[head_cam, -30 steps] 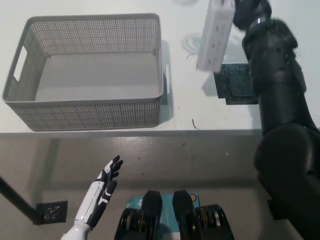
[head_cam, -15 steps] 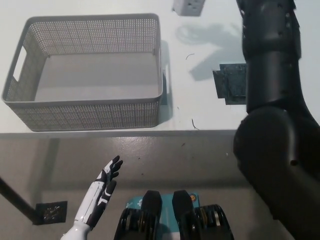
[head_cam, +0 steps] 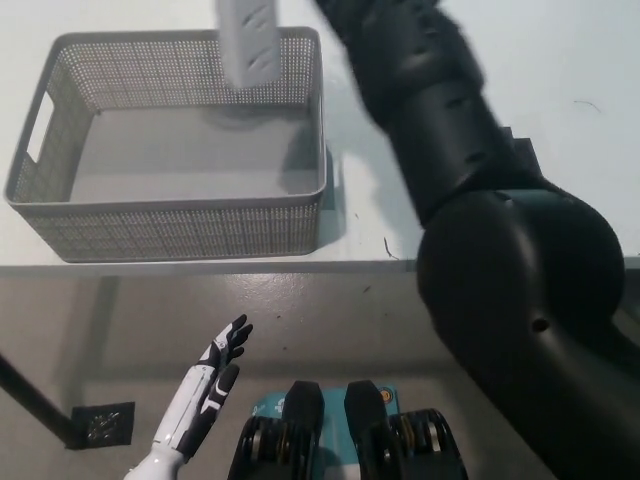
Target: Use the right hand to pick up a power strip and put it into a container on the left side
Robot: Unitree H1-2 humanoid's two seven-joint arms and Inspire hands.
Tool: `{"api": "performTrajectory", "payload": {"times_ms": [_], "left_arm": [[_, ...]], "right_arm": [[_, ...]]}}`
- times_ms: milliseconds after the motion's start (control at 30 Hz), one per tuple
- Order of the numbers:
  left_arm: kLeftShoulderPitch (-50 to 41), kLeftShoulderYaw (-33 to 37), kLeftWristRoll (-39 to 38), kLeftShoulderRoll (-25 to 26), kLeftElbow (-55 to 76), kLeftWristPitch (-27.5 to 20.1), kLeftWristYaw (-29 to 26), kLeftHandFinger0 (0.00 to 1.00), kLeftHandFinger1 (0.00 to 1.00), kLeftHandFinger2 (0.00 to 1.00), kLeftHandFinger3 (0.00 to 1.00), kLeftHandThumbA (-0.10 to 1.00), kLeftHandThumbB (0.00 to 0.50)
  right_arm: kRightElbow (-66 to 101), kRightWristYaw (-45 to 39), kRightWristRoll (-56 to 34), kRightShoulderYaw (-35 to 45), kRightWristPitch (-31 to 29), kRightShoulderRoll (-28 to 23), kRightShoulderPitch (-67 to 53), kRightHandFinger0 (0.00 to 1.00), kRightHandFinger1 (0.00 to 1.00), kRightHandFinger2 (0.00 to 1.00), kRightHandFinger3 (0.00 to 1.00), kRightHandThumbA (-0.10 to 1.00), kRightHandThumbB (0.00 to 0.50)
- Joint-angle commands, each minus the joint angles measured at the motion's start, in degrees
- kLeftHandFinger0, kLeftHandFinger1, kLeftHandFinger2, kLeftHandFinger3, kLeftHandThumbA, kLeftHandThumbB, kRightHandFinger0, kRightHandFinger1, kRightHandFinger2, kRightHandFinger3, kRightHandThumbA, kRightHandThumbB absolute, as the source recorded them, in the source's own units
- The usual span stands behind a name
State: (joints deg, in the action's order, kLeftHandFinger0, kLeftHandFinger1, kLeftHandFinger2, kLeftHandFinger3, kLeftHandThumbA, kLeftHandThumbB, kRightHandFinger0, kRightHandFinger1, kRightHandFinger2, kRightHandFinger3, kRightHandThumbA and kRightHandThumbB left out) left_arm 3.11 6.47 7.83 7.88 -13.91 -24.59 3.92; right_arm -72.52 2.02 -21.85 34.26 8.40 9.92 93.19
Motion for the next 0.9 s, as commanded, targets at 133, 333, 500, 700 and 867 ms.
{"api": "performTrajectory", "payload": {"times_ms": [133, 333, 500, 700, 867], "left_arm": [[1.20, 0.67, 0.22, 1.32, 2.76, -0.38, 2.01, 1.00, 1.00, 1.00, 1.00, 1.00, 0.120], [1.49, 0.85, -0.65, 1.09, 3.12, 0.61, 2.97, 1.00, 1.00, 1.00, 1.00, 1.00, 0.143], [2.25, 0.75, -0.87, 1.45, 3.11, 0.80, 3.54, 0.99, 1.00, 1.00, 1.00, 1.00, 0.140], [2.97, 1.13, -0.75, 1.64, 3.36, 1.42, 4.48, 0.97, 1.00, 1.00, 1.00, 1.00, 0.134], [3.44, 1.54, 0.02, 1.76, 3.08, 1.22, 4.56, 0.96, 1.00, 1.00, 1.00, 1.00, 0.142]], "right_arm": [[-7.47, 1.34, 7.82, -12.47, -15.67, 2.70, 6.66, 0.00, 0.26, 0.71, 0.69, -0.10, 0.126], [-9.14, 11.14, 24.47, -33.69, -15.48, 3.12, 3.37, 0.17, 0.36, 0.80, 0.75, -0.10, 0.200], [-9.79, 16.31, 35.71, -49.53, -14.75, 2.40, 1.58, 0.16, 0.40, 0.81, 0.96, -0.05, 0.258], [-10.13, 5.13, 41.51, -62.32, -11.31, 0.30, 2.32, 1.00, 1.00, 1.00, 1.00, 0.43, 0.420], [-10.00, 4.56, 40.77, -65.93, -11.39, -0.28, 2.18, 1.00, 1.00, 1.00, 1.00, 0.65, 0.377]]}}
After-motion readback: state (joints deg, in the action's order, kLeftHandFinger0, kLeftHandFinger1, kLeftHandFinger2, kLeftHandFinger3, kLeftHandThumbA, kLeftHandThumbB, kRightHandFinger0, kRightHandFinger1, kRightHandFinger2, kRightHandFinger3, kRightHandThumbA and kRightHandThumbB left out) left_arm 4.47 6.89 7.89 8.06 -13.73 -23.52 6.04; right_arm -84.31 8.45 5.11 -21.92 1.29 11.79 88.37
